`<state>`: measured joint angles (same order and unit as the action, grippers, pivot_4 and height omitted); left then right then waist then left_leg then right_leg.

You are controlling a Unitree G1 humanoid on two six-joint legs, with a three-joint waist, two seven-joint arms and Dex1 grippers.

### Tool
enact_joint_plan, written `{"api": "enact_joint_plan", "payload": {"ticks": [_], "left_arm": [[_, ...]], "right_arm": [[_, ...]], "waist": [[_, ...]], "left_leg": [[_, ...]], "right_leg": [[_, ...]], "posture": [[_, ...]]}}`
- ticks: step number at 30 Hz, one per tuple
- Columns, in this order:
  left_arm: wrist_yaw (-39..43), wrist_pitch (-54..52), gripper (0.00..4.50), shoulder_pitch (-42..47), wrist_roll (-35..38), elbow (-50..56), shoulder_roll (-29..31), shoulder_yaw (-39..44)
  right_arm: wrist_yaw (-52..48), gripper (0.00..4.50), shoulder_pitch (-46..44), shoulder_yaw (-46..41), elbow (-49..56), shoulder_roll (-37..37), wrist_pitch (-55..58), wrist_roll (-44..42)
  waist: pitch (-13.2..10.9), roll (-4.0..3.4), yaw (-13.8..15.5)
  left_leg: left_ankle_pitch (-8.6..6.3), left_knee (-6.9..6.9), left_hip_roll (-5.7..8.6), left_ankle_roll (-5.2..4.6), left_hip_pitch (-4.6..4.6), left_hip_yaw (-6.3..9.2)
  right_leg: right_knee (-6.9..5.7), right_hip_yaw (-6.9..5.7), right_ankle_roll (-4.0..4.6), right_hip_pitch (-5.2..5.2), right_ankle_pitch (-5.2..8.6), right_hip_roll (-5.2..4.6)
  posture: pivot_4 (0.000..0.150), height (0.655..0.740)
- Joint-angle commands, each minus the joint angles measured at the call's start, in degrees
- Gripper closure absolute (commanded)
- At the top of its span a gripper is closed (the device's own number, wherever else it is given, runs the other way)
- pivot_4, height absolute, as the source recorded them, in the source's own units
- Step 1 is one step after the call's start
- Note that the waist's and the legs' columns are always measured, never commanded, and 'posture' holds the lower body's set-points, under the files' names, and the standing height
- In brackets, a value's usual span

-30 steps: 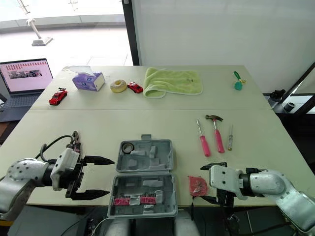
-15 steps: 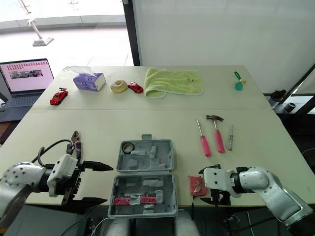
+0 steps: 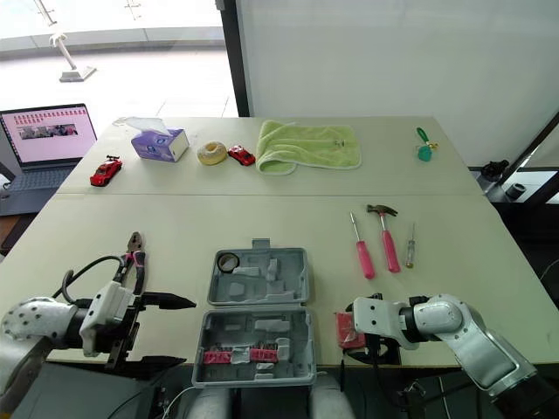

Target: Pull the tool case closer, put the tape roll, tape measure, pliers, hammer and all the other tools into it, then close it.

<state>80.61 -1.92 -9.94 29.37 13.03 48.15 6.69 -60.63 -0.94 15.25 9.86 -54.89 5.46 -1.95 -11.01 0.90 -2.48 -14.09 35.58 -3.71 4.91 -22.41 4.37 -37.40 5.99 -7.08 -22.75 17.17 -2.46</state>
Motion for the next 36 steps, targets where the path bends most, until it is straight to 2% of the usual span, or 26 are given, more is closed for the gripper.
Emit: {"api": "enact_joint_plan", "payload": {"ticks": [1,2,7,11,14,17,20,23,30,36], "left_arm": [[0.95,2.19,0.00,-0.57,0.03,-0.48,-0.10,0.90],[1.00,2.47,0.00,-0.66,0.00,-0.66,-0.12,0.87],[1.04,3.65,0.00,-1.05,-0.24,-1.62,-0.26,0.76],[0.27,3.63,0.00,-0.22,-0.04,-1.90,-0.50,0.79],[-1.44,3.78,0.00,2.62,-0.64,-3.54,-1.67,0.47],[-2.32,4.26,0.00,5.05,-1.75,-5.67,-2.65,-0.15],[-3.00,4.82,0.00,7.65,-2.70,-7.84,-3.51,-0.78],[-3.35,4.69,0.00,11.27,-3.84,-9.77,-4.26,-2.20],[-4.76,3.03,0.00,13.35,-4.25,-8.39,-4.62,-3.37],[-6.05,2.11,0.00,13.06,-4.14,-6.77,-4.79,-3.62]], "right_arm": [[-1.05,1.36,-0.08,-0.70,0.82,0.47,0.59,-0.45],[-1.30,1.66,-0.01,-0.87,0.96,0.39,0.52,-0.51],[-2.08,1.65,-0.49,-2.68,2.36,-0.62,0.97,-1.34],[-4.84,1.65,-2.19,-5.35,9.49,-2.89,6.91,-4.88],[-7.84,1.65,-13.85,-4.88,16.00,-4.51,19.72,-7.49],[-9.06,1.65,-25.01,-0.20,16.89,-3.03,31.07,-7.42],[-9.02,1.65,-34.14,5.74,14.97,-0.09,37.23,-4.85],[-9.81,1.65,-44.86,15.63,8.52,6.33,41.55,-0.01],[-9.75,1.65,-53.15,27.93,-4.06,15.07,39.72,8.64],[-8.19,1.65,-55.59,30.77,-13.28,21.24,38.45,13.05]], "waist": [[0.00,0.00,0.00],[0.01,0.01,0.00],[0.01,0.00,0.00],[0.00,-0.01,-0.04],[-0.05,-0.13,-0.31],[-0.03,-0.13,-0.16],[-0.03,-0.11,0.13],[-0.04,-0.12,-0.04],[-0.04,-0.12,-0.13],[-0.04,-0.12,-0.18]], "left_leg": [[0.00,0.01,0.00,0.00,0.00,0.00],[0.00,0.01,0.00,0.00,0.00,0.00],[0.00,0.04,0.00,0.00,0.00,0.00],[0.00,0.05,0.00,0.00,0.00,0.01],[0.00,0.09,0.00,-0.01,0.02,0.02],[0.00,0.20,-0.02,-0.01,0.05,0.06],[-0.01,0.16,-0.02,-0.02,0.00,0.11],[-0.03,0.18,-0.01,-0.04,-0.09,0.10],[-0.04,0.25,-0.01,-0.06,-0.14,0.10],[-0.04,0.26,-0.01,-0.06,-0.15,0.11]], "right_leg": [[0.00,0.00,0.00,0.01,0.00,0.00],[0.00,0.00,0.00,0.02,0.00,0.00],[-0.01,0.00,0.00,0.03,0.00,0.00],[-0.04,0.00,-0.02,0.02,-0.01,0.00],[-0.08,0.00,-0.02,0.02,-0.02,0.01],[-0.21,-0.02,0.01,0.00,-0.03,0.05],[-0.21,-0.08,-0.02,0.00,-0.03,0.05],[-0.22,-0.12,-0.03,-0.10,-0.05,0.01],[-0.62,-0.13,-0.05,-0.32,-0.05,0.01],[-0.73,-0.13,-0.05,-0.39,-0.05,0.04]], "posture": [[0.150,0.7400],[0.150,0.7400],[0.150,0.7400],[0.150,0.7400],[0.150,0.7400],[0.150,0.7400],[0.150,0.7400],[0.150,0.7400],[0.150,0.7400],[0.150,0.7400]]}}
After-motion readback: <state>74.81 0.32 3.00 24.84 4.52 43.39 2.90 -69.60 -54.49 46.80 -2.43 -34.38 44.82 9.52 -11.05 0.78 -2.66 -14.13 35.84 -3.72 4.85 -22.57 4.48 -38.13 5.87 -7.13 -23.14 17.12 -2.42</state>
